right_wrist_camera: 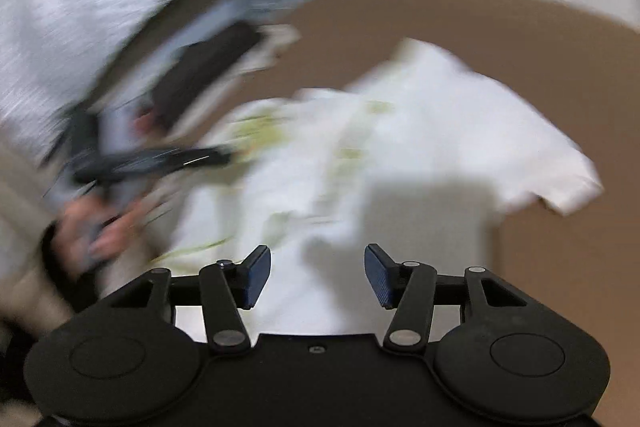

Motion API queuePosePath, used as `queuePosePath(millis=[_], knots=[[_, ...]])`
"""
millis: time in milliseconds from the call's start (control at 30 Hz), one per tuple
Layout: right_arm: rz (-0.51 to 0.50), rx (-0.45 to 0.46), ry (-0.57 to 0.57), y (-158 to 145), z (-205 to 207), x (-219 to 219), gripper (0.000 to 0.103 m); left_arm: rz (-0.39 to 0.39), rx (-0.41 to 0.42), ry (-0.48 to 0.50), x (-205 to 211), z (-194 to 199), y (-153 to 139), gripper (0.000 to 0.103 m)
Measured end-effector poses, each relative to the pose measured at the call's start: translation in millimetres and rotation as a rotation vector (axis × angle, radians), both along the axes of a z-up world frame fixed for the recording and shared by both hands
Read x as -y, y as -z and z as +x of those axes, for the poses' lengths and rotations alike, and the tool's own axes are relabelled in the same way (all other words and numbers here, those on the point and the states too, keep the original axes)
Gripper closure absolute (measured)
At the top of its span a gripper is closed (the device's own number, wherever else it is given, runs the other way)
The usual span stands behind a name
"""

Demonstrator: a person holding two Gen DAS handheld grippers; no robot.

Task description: Fold clothes

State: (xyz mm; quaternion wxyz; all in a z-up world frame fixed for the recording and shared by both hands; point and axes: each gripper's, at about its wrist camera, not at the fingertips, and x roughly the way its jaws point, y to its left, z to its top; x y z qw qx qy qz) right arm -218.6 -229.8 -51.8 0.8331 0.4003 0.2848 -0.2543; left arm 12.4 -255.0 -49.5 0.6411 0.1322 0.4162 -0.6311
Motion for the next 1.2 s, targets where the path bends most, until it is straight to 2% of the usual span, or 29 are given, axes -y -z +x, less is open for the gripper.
queuePosePath(millis=[67,133,167,267,333,367,433,467,500,567,600,633,667,700,767,833,867,933,1000,1033,1200], knots=[[0.07,-0.022,0.111,20,-4,21,0.045,0.031,-0.046,0.05,27,-2,-1,0.031],[0.128,-0.001,0.178,37,-9,37,0.045,0.058,-0.051,0.068,56,2,-1,0.027],[0.157,0.01,0.211,46,-11,44,0.045,0.07,-0.03,0.066,71,5,0,0.024],[0.194,0.006,0.299,66,-7,61,0.039,0.092,0.092,0.039,108,14,17,0.023],[0.174,0.006,0.325,75,-3,63,0.038,0.125,0.135,-0.008,120,19,41,0.023],[0.155,0.012,0.334,79,-1,64,0.037,0.115,0.124,-0.009,118,21,50,0.022],[0.121,0.036,0.368,85,3,68,0.031,0.065,0.097,0.006,110,23,64,0.013],[0.104,0.049,0.385,88,5,70,0.027,0.06,0.091,0.033,110,23,65,0.003],[0.076,0.05,0.391,90,10,74,0.025,0.068,0.089,0.07,113,22,64,0.0],[0.02,0.052,0.403,93,20,82,0.025,0.072,0.059,0.045,119,23,63,0.0],[-0.008,0.052,0.408,94,25,86,0.032,0.066,0.049,0.025,120,24,64,0.004],[-0.05,0.038,0.433,92,28,87,0.045,0.06,0.048,0.012,121,25,65,0.011],[-0.083,0.002,0.432,88,28,88,0.082,0.052,0.074,0.011,121,25,63,0.037],[-0.115,-0.035,0.429,85,28,90,0.087,0.042,0.114,0.017,119,24,59,0.057],[-0.174,-0.038,0.434,72,30,82,0.089,0.023,0.163,0.015,116,25,51,0.076],[-0.233,-0.039,0.439,60,32,74,0.089,0.004,0.147,-0.017,111,27,44,0.079],[-0.312,-0.078,0.431,51,40,67,0.089,-0.009,0.164,-0.028,110,24,42,0.08],[-0.443,-0.15,0.413,36,53,55,0.09,-0.039,0.228,-0.037,109,15,36,0.08],[-0.488,-0.168,0.41,27,58,46,0.09,-0.101,0.324,-0.039,102,6,27,0.081],[-0.507,-0.167,0.412,22,58,42,0.09,-0.136,0.339,-0.046,97,6,20,0.081],[-0.65,-0.16,0.409,-11,58,11,0.09,-0.299,0.304,-0.095,62,10,-25,0.081]])
